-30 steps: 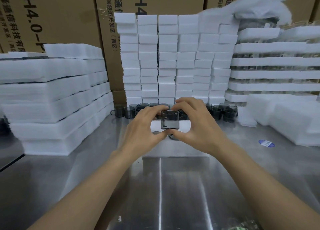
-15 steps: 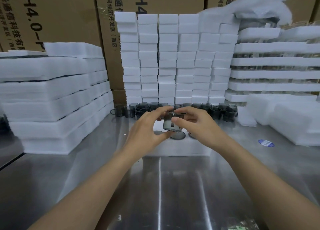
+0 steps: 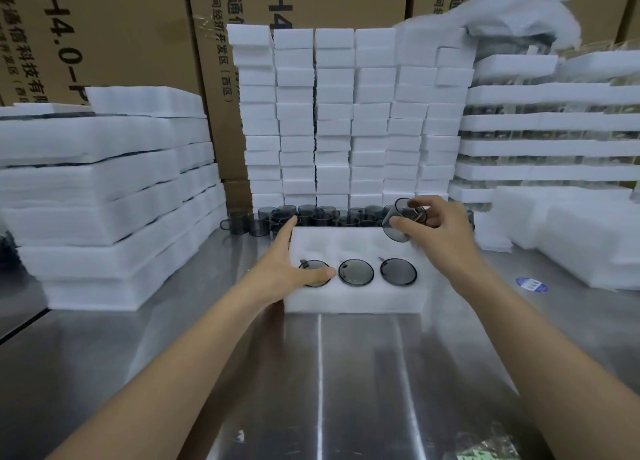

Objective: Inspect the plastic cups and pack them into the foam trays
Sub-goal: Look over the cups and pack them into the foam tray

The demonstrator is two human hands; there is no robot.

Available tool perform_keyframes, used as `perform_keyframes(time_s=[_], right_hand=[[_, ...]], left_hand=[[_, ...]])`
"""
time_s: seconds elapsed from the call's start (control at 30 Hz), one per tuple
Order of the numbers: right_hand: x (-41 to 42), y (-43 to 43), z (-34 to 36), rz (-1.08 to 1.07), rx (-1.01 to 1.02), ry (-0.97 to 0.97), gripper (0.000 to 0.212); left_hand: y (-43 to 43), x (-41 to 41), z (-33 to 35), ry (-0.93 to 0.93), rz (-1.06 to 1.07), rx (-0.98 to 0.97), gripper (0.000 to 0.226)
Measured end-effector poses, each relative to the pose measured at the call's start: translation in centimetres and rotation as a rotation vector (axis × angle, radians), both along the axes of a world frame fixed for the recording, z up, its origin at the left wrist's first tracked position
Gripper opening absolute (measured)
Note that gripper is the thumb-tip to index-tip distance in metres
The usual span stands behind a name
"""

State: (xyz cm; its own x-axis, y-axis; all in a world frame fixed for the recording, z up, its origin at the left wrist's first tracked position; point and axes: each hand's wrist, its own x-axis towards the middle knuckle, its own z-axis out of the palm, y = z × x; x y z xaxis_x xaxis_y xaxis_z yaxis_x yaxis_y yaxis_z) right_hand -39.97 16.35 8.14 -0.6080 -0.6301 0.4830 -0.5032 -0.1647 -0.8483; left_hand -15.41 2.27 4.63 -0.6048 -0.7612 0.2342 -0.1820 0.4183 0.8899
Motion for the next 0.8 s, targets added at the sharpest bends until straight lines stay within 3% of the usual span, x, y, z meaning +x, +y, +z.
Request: perform_keyframes(time_s=[0.17, 0.53, 0.8], right_hand=[[-0.1, 0.3, 0.0, -0.004, -0.033, 0.021, 0.045], [1.3, 0.8, 0.7, -0.047, -0.061, 0.136, 0.041], [0.7, 1.1, 1.1, -0.166, -0.020, 0.046, 0.068]], left_hand=[[0.2, 0.5, 1.4, -0.153, -0.023, -0.140, 0.152], [0.8, 0.7, 1.7, -0.212, -0.048, -0.174, 0.150], [0.3, 0.6, 1.4, -0.206, -0.034, -0.209, 0.145]])
